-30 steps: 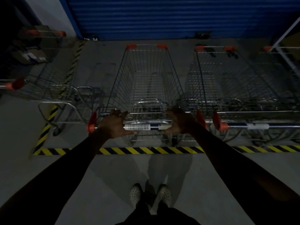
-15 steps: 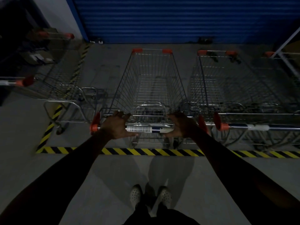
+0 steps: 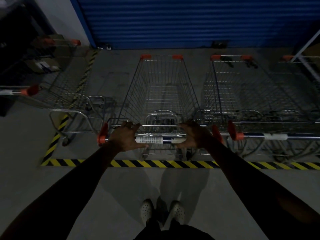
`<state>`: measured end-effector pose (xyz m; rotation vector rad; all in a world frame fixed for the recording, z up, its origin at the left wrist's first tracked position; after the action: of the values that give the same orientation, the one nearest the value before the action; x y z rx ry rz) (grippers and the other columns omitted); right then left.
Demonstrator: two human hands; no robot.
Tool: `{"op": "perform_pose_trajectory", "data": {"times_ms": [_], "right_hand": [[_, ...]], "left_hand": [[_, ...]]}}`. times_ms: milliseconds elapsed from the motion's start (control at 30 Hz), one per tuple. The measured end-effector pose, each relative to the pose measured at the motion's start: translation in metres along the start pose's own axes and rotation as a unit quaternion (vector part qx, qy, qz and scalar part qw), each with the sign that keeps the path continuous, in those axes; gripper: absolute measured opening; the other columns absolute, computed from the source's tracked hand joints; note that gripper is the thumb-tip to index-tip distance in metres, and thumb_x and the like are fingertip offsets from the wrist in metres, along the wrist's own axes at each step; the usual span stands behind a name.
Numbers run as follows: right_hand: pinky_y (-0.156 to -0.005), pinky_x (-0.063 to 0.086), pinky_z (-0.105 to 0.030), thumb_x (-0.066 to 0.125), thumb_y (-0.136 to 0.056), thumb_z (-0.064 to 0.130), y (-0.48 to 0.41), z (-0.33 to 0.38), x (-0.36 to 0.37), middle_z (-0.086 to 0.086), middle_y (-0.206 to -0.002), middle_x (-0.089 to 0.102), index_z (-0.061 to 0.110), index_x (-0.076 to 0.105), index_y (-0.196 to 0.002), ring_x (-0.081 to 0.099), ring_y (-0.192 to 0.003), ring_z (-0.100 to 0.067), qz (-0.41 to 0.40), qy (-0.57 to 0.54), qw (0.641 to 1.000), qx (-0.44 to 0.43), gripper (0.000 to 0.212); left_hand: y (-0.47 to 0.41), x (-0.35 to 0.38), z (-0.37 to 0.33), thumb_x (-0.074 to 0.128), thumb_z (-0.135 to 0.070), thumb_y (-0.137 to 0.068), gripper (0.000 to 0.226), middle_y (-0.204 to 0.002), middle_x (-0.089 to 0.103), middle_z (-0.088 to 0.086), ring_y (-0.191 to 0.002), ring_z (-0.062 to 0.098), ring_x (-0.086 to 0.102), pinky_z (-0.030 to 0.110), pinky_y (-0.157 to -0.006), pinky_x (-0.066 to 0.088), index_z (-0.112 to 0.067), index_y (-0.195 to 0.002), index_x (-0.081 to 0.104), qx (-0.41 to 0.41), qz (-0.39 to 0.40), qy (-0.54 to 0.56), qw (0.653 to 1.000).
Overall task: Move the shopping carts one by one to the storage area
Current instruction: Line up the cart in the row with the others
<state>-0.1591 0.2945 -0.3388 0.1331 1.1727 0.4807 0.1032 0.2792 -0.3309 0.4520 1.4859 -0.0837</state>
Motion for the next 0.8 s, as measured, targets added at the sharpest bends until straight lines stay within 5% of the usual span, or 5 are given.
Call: {"op": "perform_pose_trajectory", "data": {"times_ms": [433,800], "right_hand": [[-0.114,0.035,-0.042,0.074,-0.067,0.074,-0.001,0.001,-0.002,-0.007,-0.159,0.033,0.02,0.029,-0.155,0.033,-0.144,-0.028,-0.01,0.024,1.0,-0.017,0.113],[-0.109,0.04,-0.041,0.075,-0.069,0.071,-0.009,-0.002,-0.011,-0.013,-0.153,0.04,0.013,0.031,-0.154,0.041,-0.136,-0.03,0.011,0.044,0.999,-0.027,0.112]], "left_hand": [[-0.001,0.002,0.0,0.003,-0.108,-0.045,0.138,-0.147,0.045,0.011,-0.137,0.031,0.04,0.051,-0.106,0.044,-0.028,-0.153,0.031,0.001,0.001,0.015,1.0],[-0.007,-0.006,-0.006,0.008,-0.108,-0.043,0.137,-0.145,0.049,0.008,-0.134,0.029,0.044,0.047,-0.105,0.042,-0.029,-0.153,0.032,-0.003,0.004,0.011,1.0]]}}
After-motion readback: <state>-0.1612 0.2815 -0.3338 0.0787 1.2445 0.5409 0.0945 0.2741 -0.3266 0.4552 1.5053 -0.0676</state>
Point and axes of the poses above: each hand's wrist, its own y-axis away from the middle knuckle, its own x-axis out of the palm, z = x × y, the point moved 9 cm from there along -y, towards the middle knuckle
